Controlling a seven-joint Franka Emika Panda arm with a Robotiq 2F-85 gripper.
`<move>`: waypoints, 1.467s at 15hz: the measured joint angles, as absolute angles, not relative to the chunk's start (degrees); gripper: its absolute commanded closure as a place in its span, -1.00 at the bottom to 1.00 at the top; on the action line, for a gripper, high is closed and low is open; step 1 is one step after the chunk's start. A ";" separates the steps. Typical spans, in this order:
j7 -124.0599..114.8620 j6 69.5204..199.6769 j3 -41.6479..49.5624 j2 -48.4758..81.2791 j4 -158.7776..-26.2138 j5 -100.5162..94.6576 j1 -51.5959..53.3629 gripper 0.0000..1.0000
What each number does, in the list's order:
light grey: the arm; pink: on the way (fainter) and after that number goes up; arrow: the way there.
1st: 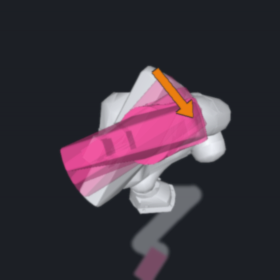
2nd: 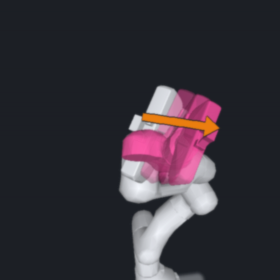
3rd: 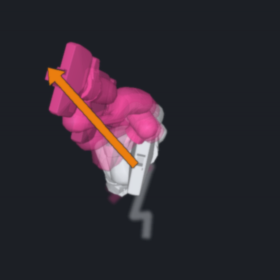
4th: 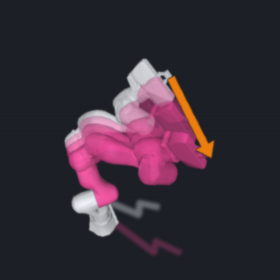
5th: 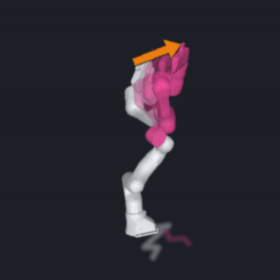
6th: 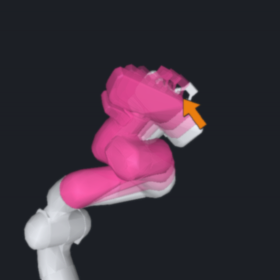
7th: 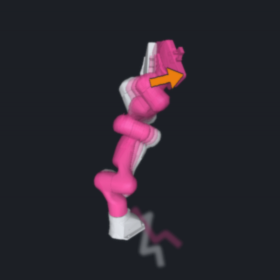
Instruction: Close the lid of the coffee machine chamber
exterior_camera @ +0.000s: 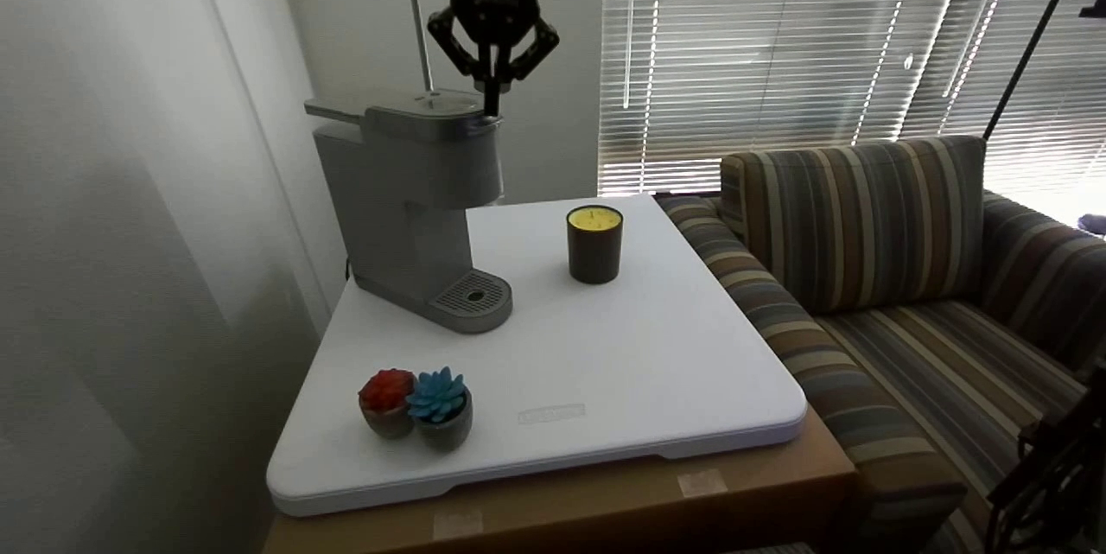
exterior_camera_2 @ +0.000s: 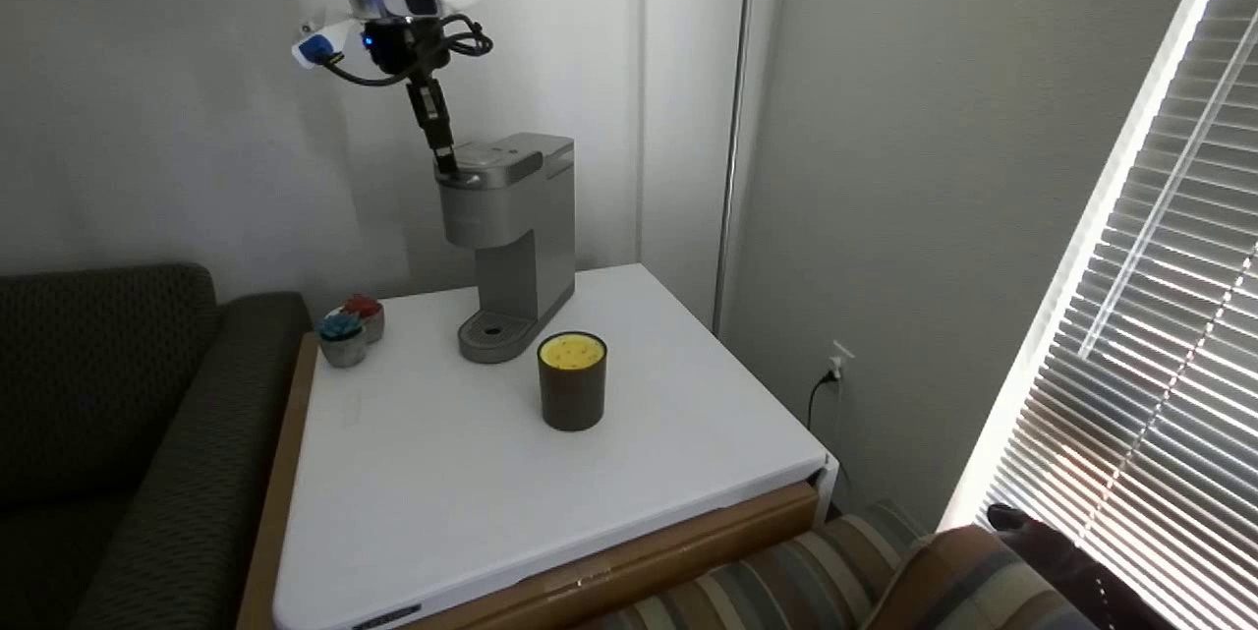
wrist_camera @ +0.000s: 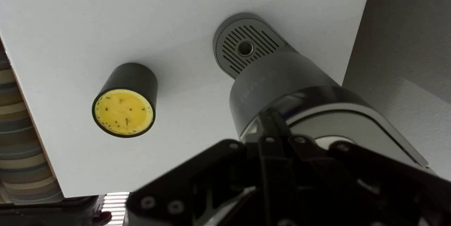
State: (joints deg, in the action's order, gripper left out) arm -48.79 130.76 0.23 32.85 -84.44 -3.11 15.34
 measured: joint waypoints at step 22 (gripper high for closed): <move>-30.20 137.81 -5.36 23.69 -80.61 6.54 13.01 -0.99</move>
